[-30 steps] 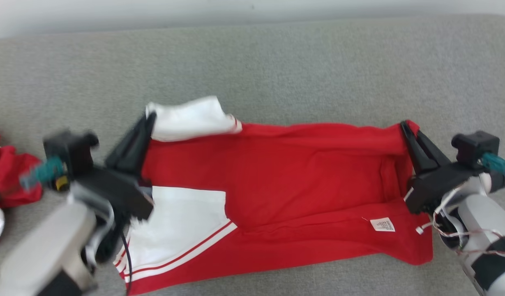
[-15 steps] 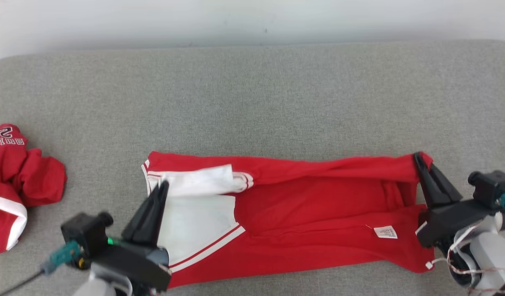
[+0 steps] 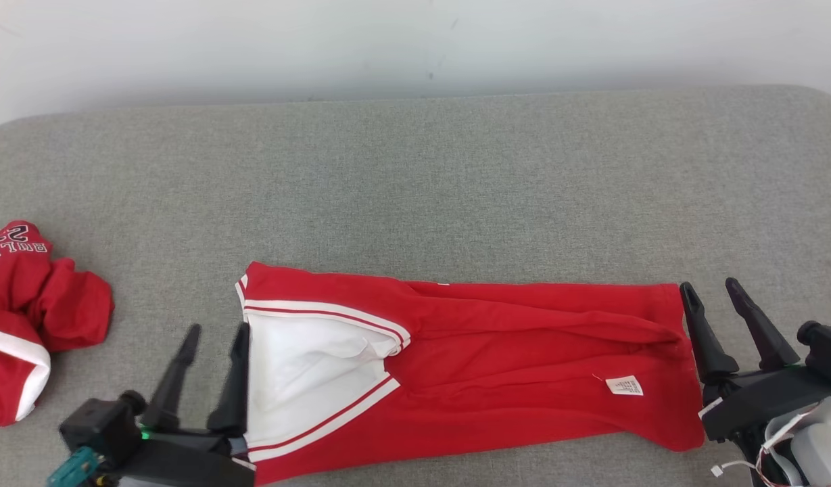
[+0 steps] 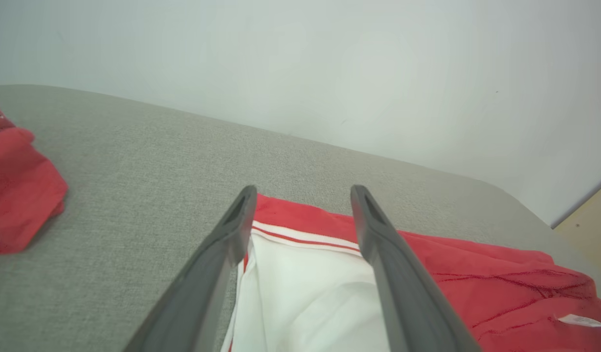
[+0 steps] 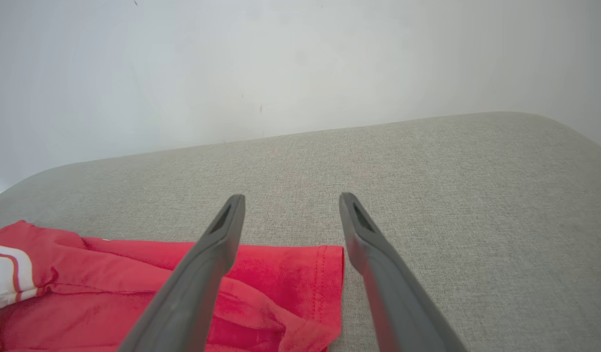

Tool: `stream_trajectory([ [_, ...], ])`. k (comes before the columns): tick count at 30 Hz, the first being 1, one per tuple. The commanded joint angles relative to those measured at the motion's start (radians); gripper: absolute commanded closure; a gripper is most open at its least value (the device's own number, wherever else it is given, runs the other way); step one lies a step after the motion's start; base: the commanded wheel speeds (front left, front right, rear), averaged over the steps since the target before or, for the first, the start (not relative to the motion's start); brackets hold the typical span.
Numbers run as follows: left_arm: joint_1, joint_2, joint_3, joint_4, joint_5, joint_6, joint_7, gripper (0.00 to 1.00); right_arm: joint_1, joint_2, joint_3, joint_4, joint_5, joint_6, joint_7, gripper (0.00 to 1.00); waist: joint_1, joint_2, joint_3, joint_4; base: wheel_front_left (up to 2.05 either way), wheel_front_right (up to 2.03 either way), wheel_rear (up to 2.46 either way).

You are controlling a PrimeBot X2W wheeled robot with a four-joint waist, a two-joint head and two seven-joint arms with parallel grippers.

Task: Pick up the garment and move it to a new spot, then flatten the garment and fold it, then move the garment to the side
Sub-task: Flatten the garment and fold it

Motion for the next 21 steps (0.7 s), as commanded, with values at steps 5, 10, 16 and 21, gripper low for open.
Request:
stream_trajectory([
  [5,0.052,-0.060,0.151,-0.047,0.158,-0.009,-0.003,0.00,0.027,0.018,-0.034,0.019,0.003,-0.003,0.016,0.00,0.0001,0.0001,-0.009,0.003,0.00,0.00,0.00],
  [10,0.104,-0.137,0.272,-0.099,0.289,-0.022,-0.003,0.00,0.029,0.054,-0.063,0.073,0.014,-0.003,0.060,0.00,0.0001,0.0001,-0.020,0.012,0.00,0.00,0.00],
  [16,0.142,-0.206,0.377,-0.117,0.402,-0.056,-0.003,0.00,0.021,0.096,-0.086,0.148,0.015,-0.003,0.084,0.00,0.0001,0.0001,-0.027,0.024,0.00,0.00,0.00],
  [21,0.162,-0.239,0.426,-0.104,0.466,-0.081,-0.003,0.00,0.009,0.130,-0.088,0.222,0.003,-0.003,0.094,0.00,0.0001,0.0001,-0.030,0.032,0.00,0.00,0.00],
])
